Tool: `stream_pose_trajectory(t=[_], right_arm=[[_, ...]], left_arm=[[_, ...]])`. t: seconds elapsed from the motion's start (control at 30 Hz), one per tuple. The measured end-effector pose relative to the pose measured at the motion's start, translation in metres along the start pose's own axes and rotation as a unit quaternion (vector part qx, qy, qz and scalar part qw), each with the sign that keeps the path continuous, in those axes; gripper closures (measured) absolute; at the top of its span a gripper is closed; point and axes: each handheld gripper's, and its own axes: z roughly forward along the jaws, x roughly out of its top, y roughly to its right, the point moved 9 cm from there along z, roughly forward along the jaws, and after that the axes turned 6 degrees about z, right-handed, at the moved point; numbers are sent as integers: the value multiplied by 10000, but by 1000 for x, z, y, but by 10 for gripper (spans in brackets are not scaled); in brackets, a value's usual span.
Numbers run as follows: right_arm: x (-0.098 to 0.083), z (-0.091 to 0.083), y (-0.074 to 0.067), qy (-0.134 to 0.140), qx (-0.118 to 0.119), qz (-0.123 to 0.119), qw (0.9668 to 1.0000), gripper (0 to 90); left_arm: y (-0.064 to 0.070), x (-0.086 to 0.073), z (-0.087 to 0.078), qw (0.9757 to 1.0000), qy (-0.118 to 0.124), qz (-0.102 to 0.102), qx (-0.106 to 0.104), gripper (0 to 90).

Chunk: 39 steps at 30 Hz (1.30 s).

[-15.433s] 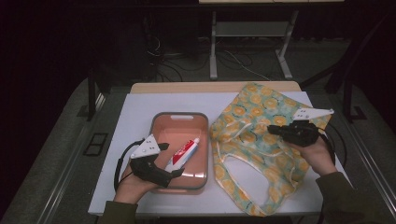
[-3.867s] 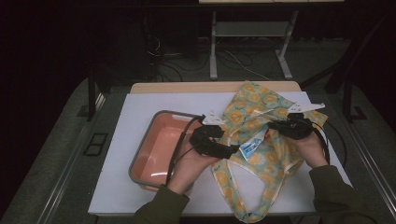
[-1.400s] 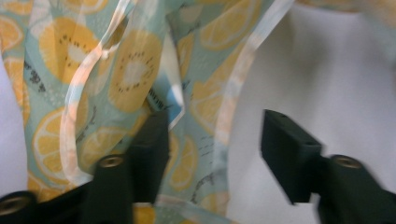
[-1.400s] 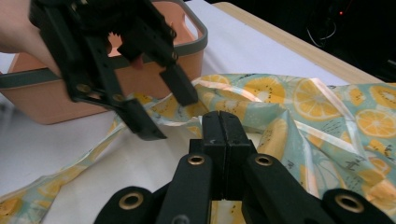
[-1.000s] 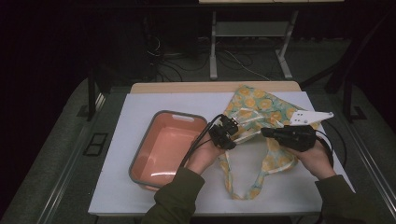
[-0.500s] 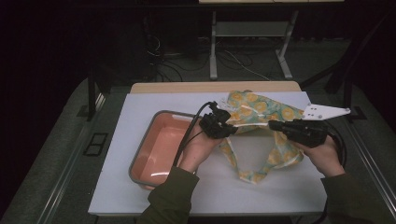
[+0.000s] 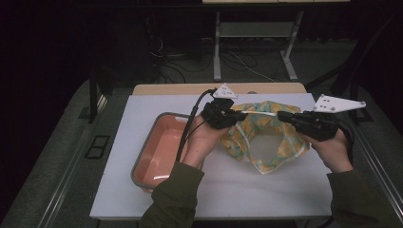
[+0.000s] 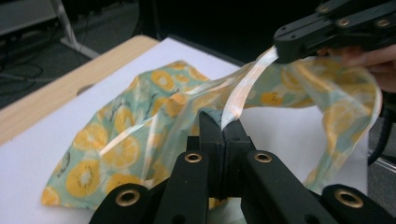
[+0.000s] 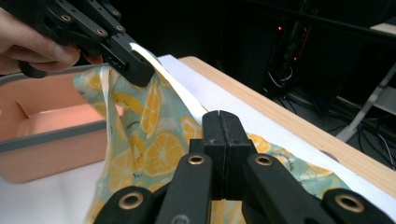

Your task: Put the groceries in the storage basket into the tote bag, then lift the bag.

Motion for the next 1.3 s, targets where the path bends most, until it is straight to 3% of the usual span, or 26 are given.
stream_pose_trajectory(t=[0.23, 0.57, 0.83, 1.0, 1.1, 1.2, 1.3], right_arm=[[-15, 14, 10, -270, -82, 68, 9996, 900], [-31, 42, 38, -494, -288, 484, 9972, 900], [-44, 61, 51, -618, -362, 742, 9947, 900], [-49, 61, 55, -652, -345, 867, 9935, 894], [-50, 60, 55, -649, -247, 945, 9931, 876], [-49, 59, 53, -648, -175, 984, 9929, 823], [-48, 56, 52, -635, -212, 985, 9929, 811]], left_arm=[[-17, -14, 19, 9994, -277, -163, 135, 891], [-44, -18, 47, 9971, -573, -348, 358, 891], [-52, -23, 56, 9952, -752, -458, 416, 886], [-54, -29, 46, 9956, -658, -421, 518, 637], [-50, -31, 35, 9971, -511, -404, 400, 497], [-45, -33, 18, 9981, -340, -381, 354, 413], [-39, -35, 2, 9988, -199, -425, 169, 334]])
